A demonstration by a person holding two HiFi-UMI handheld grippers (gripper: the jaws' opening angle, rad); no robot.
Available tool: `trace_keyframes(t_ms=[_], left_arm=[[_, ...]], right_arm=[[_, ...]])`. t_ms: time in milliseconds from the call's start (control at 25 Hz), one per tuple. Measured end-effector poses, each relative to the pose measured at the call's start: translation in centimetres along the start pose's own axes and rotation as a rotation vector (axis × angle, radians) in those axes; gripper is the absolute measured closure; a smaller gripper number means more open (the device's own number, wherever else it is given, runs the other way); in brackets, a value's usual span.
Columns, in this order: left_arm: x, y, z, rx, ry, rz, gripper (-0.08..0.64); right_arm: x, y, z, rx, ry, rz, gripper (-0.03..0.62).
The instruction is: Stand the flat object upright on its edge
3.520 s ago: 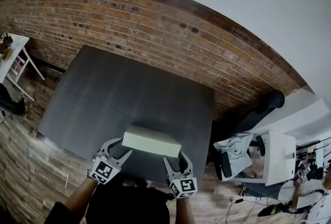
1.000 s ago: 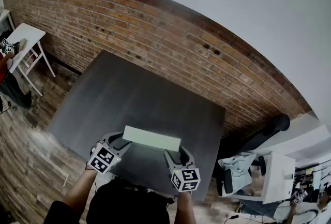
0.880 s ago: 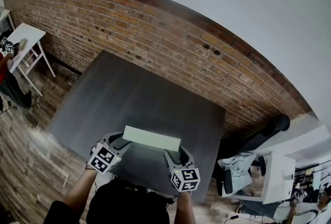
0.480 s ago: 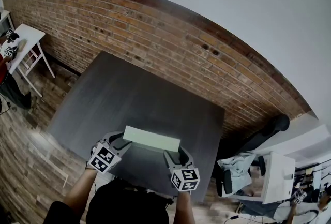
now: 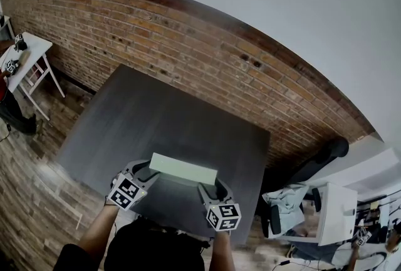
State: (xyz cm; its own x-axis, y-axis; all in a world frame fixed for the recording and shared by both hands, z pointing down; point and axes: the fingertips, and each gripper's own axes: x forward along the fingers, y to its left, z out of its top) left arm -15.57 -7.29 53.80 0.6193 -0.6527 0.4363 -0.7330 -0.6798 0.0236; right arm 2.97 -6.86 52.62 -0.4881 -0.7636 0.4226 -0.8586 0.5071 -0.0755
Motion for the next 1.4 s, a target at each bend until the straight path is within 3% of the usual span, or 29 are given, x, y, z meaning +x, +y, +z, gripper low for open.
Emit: trace_keyframes(t_ms=[1400], left_arm=[[1.2,0.9,0.2,-0.023,-0.02,0.0,0.356]], right_arm=[[1.1,-0.9,0.4,0.025,-0.036,-0.004,0.318]])
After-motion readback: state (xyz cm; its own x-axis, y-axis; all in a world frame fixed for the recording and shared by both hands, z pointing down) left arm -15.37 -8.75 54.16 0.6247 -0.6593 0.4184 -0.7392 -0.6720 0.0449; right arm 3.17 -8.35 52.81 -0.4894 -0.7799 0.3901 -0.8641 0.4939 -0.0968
